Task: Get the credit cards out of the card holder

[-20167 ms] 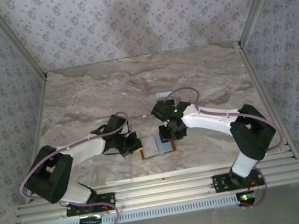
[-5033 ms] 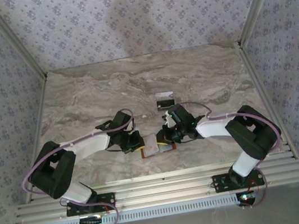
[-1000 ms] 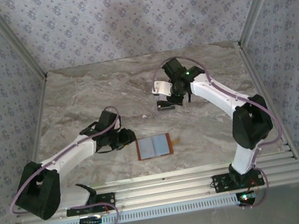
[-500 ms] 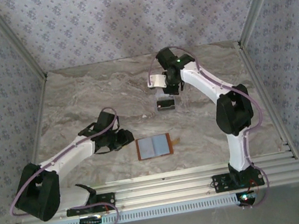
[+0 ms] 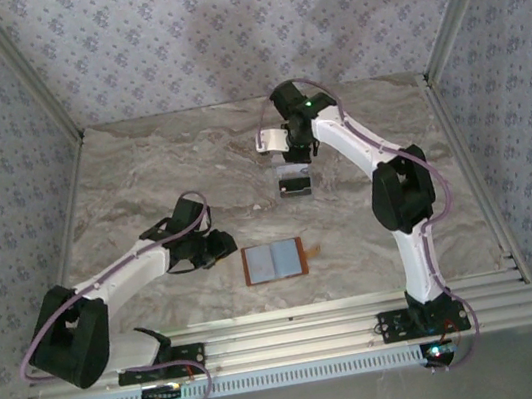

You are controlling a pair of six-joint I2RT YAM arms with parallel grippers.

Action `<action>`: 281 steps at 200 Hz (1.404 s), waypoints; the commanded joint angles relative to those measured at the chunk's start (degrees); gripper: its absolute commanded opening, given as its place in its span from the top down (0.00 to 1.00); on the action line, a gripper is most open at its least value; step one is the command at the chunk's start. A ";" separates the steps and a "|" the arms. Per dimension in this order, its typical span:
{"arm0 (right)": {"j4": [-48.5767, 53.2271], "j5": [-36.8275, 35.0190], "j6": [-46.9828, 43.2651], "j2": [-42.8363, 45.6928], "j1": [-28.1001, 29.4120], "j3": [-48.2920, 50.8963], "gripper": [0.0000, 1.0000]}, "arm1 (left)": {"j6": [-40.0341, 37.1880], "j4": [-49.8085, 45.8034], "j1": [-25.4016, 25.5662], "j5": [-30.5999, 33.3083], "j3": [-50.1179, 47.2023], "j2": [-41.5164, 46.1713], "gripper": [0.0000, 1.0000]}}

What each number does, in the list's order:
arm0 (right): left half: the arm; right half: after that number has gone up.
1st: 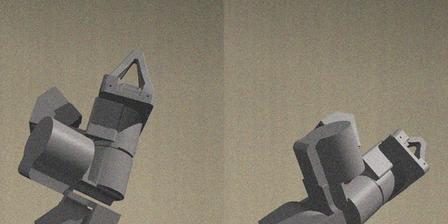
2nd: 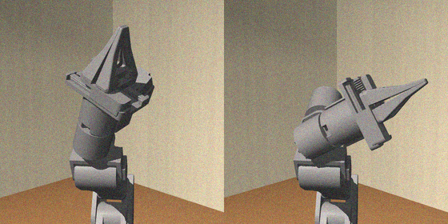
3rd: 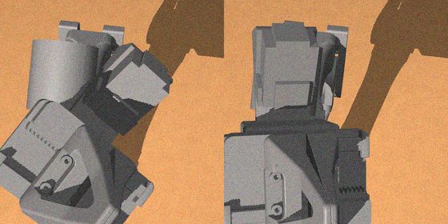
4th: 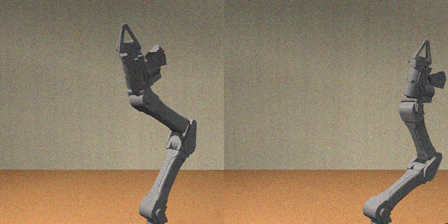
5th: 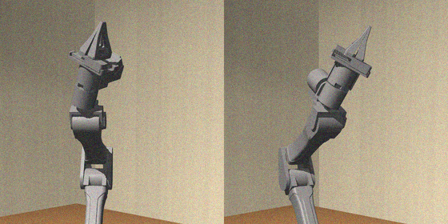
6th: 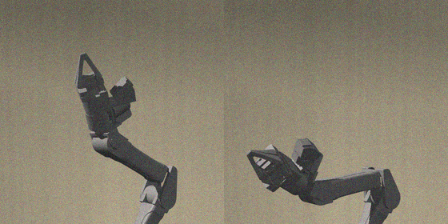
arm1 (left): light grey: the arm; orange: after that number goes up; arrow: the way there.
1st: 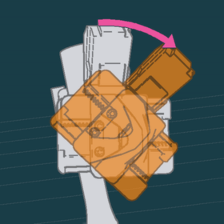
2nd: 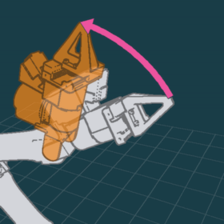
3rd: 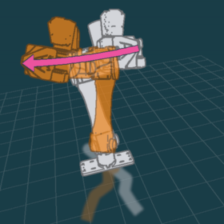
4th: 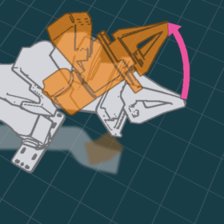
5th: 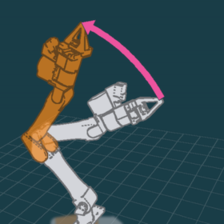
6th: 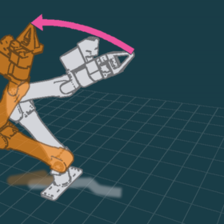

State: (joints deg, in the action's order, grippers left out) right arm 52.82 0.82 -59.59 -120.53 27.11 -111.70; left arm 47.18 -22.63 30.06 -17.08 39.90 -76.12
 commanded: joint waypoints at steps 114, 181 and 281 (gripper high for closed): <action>1.75 -1.10 -8.13 -5.07 -0.22 -2.29 0.79 | 0.42 -1.78 -0.43 0.28 1.41 -1.59 0.62; -10.06 -8.53 -6.75 -1.66 0.05 1.43 0.74 | 0.31 -2.00 -0.44 0.47 0.99 -0.88 0.61; -18.14 -9.21 0.22 0.23 -0.12 5.44 0.72 | 0.46 -0.41 -0.44 -0.17 -0.16 -0.32 0.62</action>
State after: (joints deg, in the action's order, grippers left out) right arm 38.81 -8.21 -61.60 -122.02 27.14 -107.22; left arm 47.20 -22.96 30.00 -17.08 39.92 -77.65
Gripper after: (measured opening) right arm 0.280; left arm 0.379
